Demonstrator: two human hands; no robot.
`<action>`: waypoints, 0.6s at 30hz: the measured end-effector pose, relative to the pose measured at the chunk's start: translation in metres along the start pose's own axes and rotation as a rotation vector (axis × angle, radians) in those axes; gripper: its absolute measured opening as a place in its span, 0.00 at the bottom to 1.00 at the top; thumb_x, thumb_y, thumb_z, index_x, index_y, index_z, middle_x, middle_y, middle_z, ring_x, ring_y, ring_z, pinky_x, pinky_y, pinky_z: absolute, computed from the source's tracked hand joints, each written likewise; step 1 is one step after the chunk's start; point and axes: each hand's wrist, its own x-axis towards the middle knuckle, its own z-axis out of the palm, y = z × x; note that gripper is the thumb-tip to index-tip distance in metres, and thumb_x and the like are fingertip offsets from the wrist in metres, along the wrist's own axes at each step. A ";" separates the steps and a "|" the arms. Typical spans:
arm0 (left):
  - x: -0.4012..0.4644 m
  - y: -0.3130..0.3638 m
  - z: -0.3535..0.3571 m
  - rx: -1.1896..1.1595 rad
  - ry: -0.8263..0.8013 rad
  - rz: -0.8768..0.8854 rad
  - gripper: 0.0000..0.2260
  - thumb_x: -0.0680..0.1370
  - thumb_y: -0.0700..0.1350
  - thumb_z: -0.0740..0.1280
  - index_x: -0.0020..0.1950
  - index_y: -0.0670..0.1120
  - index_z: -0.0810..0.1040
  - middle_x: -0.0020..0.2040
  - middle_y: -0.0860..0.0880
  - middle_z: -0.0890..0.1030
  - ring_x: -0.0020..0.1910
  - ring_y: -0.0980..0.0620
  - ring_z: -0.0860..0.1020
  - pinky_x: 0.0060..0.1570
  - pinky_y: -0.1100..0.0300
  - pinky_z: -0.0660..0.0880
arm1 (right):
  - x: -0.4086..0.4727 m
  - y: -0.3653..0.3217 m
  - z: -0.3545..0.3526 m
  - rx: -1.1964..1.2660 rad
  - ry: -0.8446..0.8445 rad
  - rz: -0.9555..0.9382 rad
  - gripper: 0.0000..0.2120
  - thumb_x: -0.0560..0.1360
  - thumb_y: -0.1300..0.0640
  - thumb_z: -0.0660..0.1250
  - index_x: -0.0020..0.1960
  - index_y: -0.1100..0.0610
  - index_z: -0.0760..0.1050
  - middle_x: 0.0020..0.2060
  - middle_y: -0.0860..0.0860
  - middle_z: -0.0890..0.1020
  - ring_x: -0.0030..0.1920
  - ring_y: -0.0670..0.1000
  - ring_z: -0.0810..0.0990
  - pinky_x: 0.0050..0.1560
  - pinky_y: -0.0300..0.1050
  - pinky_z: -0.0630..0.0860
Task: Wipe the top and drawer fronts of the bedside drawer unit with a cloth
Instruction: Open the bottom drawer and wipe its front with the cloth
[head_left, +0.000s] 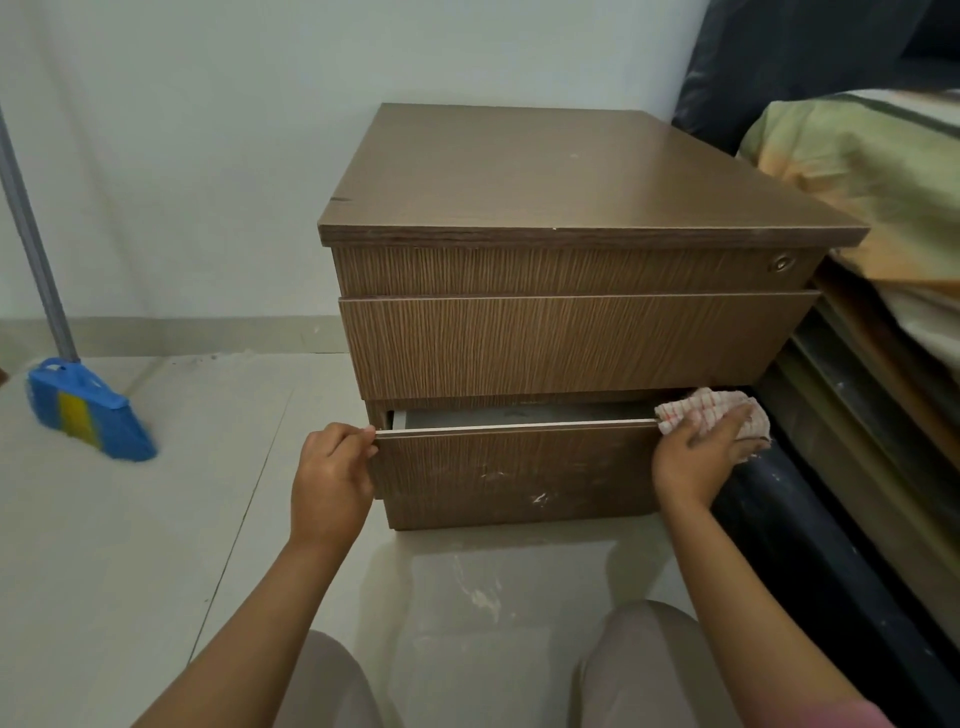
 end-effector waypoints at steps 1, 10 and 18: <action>0.000 -0.001 0.001 0.000 0.003 0.000 0.09 0.69 0.28 0.71 0.48 0.35 0.82 0.40 0.41 0.80 0.39 0.43 0.76 0.40 0.59 0.71 | -0.004 0.000 0.002 0.006 -0.011 -0.030 0.29 0.81 0.52 0.54 0.76 0.47 0.42 0.74 0.60 0.33 0.75 0.64 0.46 0.69 0.57 0.58; 0.000 -0.002 0.001 -0.004 0.019 0.022 0.08 0.70 0.29 0.71 0.48 0.34 0.82 0.40 0.40 0.80 0.39 0.42 0.76 0.41 0.59 0.70 | -0.009 0.002 0.018 -0.020 -0.091 -0.049 0.27 0.81 0.46 0.53 0.76 0.47 0.49 0.72 0.58 0.28 0.75 0.62 0.39 0.71 0.51 0.55; -0.001 -0.001 0.002 -0.001 0.031 0.026 0.08 0.69 0.28 0.71 0.47 0.34 0.82 0.40 0.40 0.80 0.39 0.42 0.76 0.40 0.58 0.70 | 0.027 0.006 -0.007 -0.073 -0.055 0.004 0.26 0.81 0.45 0.52 0.76 0.45 0.48 0.74 0.58 0.34 0.75 0.62 0.42 0.72 0.57 0.51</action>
